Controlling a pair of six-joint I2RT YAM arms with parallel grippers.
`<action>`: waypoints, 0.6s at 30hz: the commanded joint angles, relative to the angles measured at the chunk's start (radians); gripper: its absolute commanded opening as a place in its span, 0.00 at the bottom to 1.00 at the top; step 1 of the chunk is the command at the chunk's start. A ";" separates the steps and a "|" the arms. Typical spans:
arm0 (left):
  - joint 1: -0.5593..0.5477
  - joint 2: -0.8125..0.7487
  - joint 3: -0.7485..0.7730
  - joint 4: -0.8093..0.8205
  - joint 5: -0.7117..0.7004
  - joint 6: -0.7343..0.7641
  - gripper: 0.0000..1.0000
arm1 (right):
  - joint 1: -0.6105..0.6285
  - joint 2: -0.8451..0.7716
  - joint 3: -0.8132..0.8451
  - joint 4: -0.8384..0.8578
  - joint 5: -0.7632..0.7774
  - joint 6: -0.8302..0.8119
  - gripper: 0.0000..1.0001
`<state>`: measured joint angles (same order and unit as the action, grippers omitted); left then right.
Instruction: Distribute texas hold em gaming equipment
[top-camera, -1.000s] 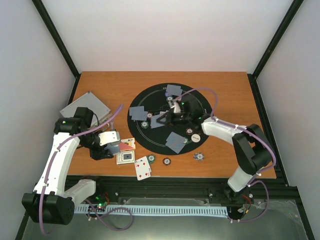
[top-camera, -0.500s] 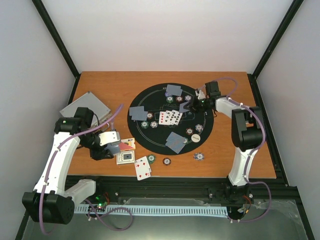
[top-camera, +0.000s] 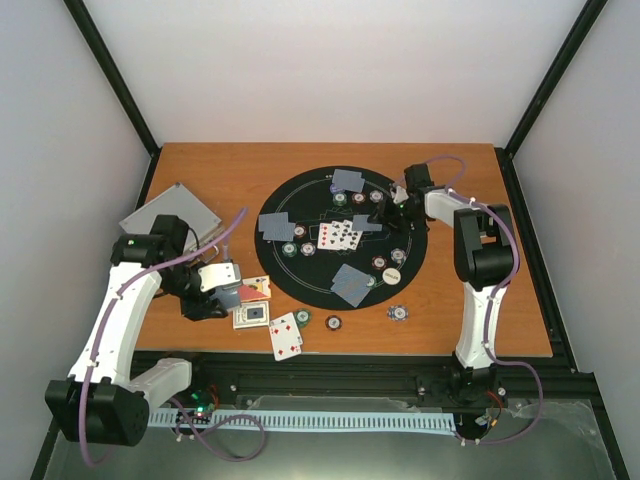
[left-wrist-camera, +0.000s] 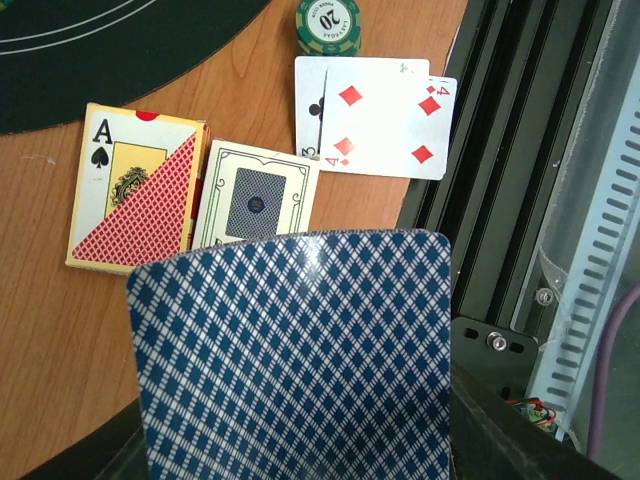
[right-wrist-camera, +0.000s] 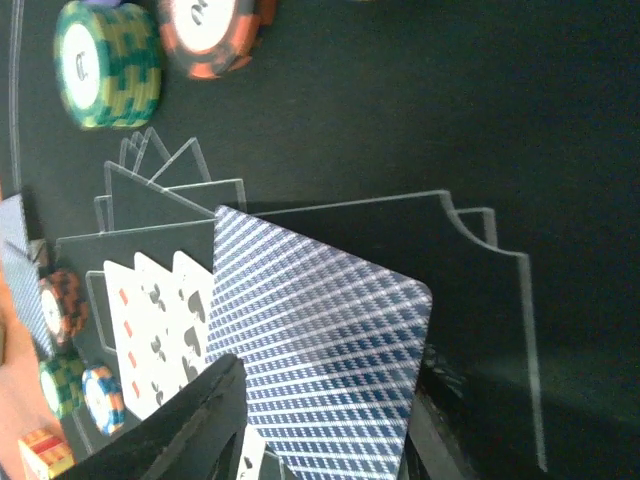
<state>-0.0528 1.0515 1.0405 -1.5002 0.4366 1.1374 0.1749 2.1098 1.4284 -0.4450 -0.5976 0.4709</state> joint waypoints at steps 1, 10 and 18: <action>-0.001 -0.009 0.009 -0.004 0.015 -0.004 0.01 | -0.006 -0.034 0.009 -0.072 0.124 -0.035 0.46; -0.002 -0.016 0.011 -0.010 0.020 -0.006 0.01 | 0.009 -0.262 -0.095 -0.076 0.192 -0.013 0.63; -0.002 -0.020 0.016 -0.014 0.031 -0.008 0.01 | 0.339 -0.561 -0.419 0.318 -0.025 0.283 0.82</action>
<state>-0.0528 1.0485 1.0401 -1.5013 0.4381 1.1366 0.3256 1.6257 1.1217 -0.3584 -0.5076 0.5770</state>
